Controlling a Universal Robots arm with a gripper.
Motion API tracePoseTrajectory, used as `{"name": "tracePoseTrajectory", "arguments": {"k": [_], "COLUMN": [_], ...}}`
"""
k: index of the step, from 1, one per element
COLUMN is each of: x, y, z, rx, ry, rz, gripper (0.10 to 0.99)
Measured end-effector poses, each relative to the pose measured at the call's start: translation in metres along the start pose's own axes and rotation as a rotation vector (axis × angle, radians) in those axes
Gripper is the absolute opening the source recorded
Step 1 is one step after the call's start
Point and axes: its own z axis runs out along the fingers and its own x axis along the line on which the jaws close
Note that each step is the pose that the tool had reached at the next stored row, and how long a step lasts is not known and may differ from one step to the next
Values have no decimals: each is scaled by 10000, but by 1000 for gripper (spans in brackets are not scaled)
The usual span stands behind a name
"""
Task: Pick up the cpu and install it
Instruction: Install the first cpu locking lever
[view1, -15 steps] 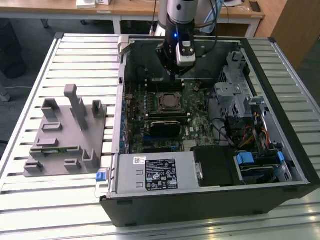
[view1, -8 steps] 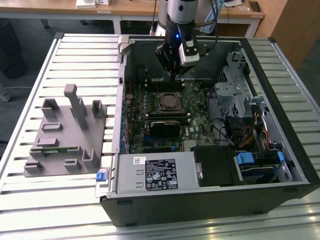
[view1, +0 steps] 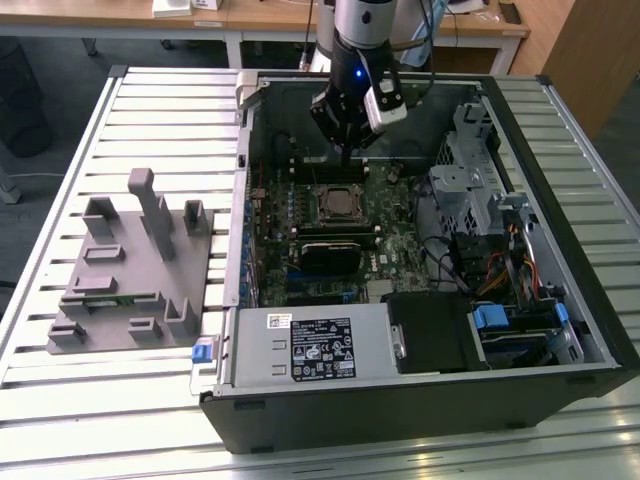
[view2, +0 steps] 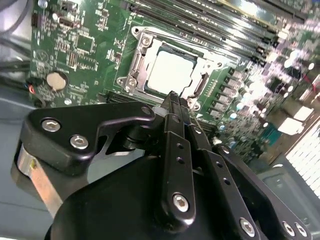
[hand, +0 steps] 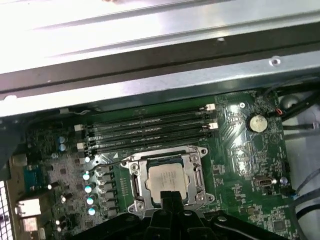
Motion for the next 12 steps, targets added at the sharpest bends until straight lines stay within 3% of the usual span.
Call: {"name": "tracePoseTrajectory", "arguments": {"k": [6, 12], "x": [9, 191], "y": [-2, -30], "z": [4, 15], "rx": [16, 3], "ry": [8, -113], "rz": [-876, -883], "gripper": [106, 106]}}
